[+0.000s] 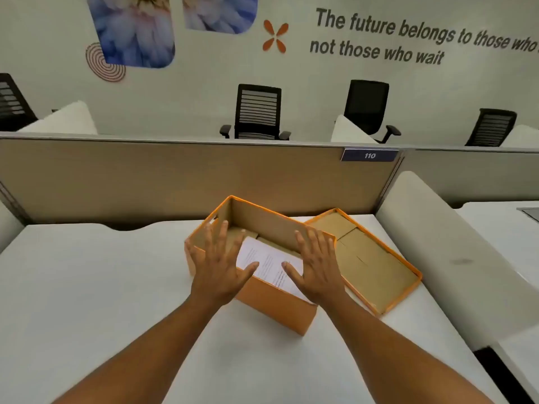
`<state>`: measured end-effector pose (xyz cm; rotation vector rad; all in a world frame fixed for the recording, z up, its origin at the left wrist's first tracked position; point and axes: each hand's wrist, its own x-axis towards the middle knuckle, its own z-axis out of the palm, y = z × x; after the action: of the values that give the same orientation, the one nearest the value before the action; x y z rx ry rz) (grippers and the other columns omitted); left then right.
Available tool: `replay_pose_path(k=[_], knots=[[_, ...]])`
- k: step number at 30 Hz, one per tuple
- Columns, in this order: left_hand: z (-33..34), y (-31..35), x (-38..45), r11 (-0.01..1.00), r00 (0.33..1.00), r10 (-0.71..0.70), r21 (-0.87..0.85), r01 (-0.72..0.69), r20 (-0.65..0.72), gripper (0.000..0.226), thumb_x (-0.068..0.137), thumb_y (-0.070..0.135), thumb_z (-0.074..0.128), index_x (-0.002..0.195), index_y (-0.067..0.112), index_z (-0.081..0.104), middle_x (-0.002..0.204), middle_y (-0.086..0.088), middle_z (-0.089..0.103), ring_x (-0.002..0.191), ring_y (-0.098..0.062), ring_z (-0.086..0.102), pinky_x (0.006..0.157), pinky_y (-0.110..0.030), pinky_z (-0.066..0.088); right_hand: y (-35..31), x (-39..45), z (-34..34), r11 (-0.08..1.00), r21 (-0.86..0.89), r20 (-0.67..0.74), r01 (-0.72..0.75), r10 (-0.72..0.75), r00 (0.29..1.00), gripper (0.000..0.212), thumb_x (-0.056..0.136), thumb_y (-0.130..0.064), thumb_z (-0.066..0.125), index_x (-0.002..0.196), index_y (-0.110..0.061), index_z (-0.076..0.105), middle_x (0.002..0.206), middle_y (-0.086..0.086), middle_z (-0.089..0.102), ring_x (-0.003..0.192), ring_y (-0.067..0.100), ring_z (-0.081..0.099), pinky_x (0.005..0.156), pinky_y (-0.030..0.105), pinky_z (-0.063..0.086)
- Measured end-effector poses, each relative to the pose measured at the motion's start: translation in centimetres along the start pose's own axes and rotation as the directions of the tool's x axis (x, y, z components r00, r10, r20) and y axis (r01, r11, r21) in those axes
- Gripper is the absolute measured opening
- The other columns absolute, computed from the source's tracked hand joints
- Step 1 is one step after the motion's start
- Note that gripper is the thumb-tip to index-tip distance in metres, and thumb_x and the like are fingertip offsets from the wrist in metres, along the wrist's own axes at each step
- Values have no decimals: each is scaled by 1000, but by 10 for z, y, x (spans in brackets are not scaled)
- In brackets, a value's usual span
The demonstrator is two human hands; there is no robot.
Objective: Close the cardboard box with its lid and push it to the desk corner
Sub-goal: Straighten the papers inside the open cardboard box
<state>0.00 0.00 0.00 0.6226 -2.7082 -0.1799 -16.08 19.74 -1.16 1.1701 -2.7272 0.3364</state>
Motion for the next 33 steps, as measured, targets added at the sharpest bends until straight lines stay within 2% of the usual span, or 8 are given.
replay_pose_path(k=[6,13,21,23,26,29,31,33], knots=[[47,16,-3,974,952,-212,-30,224,221,90,88,85,20,165,38,17,176,-5,-4,158,-43,-14,117,-77,14,32,17,20,999,-34,157,-34,39,987,91,92,-82,23,168,-32,17,178,7,7,164,32,0,129,58,-1],[70,20,-6,950,921,-297,-25,313,251,87,89,82,20,157,32,41,175,-9,9,159,-44,-5,119,-72,21,56,76,23,991,-65,266,-117,130,955,90,94,-74,36,167,-23,20,176,11,13,162,41,6,126,64,6],[69,1,-21,920,934,-330,-175,351,137,81,93,70,45,161,26,33,176,-9,5,161,-39,1,120,-66,22,43,73,30,977,-64,234,-206,215,948,83,96,-70,37,163,-21,28,140,16,54,128,39,54,107,56,43],[65,3,-28,810,875,-463,-334,483,141,87,96,61,55,165,25,16,176,-7,-2,161,-38,5,120,-63,30,45,66,28,967,-13,261,-255,249,933,75,96,-68,35,152,-19,44,129,15,60,115,38,61,92,49,50],[59,2,-46,458,704,-643,-585,670,302,89,98,52,59,165,26,7,176,-5,9,157,-34,24,119,-52,35,37,60,28,903,158,380,-400,319,869,66,99,-64,36,112,-8,69,114,18,70,104,39,66,88,44,52],[30,-33,-93,82,528,-674,-658,749,517,78,100,55,55,164,36,14,168,-3,35,151,-34,38,116,-54,36,-24,33,18,743,420,575,-521,226,786,63,107,-55,37,139,-10,66,142,17,64,130,36,59,108,41,46],[29,-37,-104,-13,510,-602,-646,763,614,65,102,57,49,161,48,22,153,1,55,131,-28,58,96,-51,52,-27,17,21,551,525,674,-649,197,712,65,108,-57,31,156,-17,50,161,10,49,146,31,47,123,46,35],[21,-51,-123,-24,513,-536,-620,784,670,49,103,54,44,151,57,34,133,6,69,107,-17,68,70,-36,56,-45,-12,26,499,503,749,-706,156,644,71,107,-62,26,161,-18,41,167,9,41,152,31,40,126,51,31]])
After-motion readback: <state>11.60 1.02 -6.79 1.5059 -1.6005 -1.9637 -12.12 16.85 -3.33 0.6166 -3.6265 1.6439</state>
